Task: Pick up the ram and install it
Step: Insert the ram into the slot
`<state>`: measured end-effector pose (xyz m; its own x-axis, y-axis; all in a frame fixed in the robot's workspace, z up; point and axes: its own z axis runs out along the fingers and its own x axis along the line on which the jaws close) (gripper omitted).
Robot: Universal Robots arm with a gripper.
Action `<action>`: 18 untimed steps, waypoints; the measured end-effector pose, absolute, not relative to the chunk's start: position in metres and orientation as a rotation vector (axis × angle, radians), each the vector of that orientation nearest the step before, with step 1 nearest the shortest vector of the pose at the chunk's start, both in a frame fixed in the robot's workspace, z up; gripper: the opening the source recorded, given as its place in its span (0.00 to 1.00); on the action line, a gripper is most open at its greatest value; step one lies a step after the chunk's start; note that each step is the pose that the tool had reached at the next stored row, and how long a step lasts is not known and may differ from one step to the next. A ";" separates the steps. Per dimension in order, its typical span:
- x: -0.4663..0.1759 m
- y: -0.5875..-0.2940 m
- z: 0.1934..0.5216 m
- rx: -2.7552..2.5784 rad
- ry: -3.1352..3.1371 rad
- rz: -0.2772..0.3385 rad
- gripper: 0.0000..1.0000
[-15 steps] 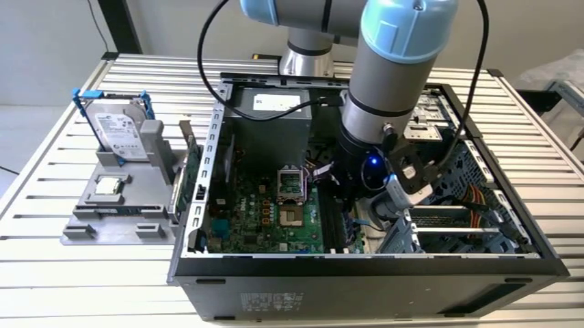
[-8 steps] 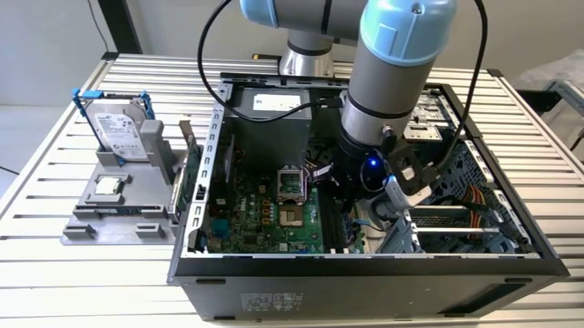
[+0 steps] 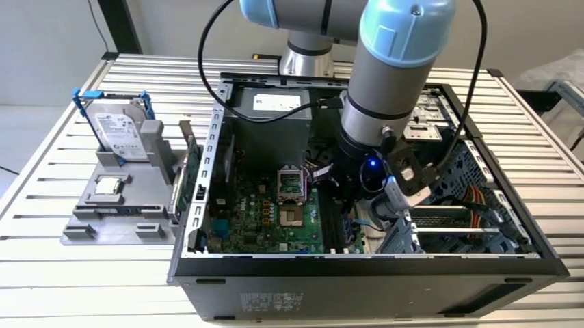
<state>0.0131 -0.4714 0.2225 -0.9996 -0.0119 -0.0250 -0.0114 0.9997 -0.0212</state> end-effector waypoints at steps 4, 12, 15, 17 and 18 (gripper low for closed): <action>0.013 -0.471 0.221 -0.018 3.116 -0.033 0.00; 0.013 -0.470 0.220 -0.018 3.116 -0.033 0.00; 0.013 -0.470 0.219 -0.018 3.116 -0.033 0.00; 0.013 -0.470 0.219 -0.018 3.116 -0.033 0.00; 0.013 -0.470 0.219 -0.018 3.116 -0.033 0.00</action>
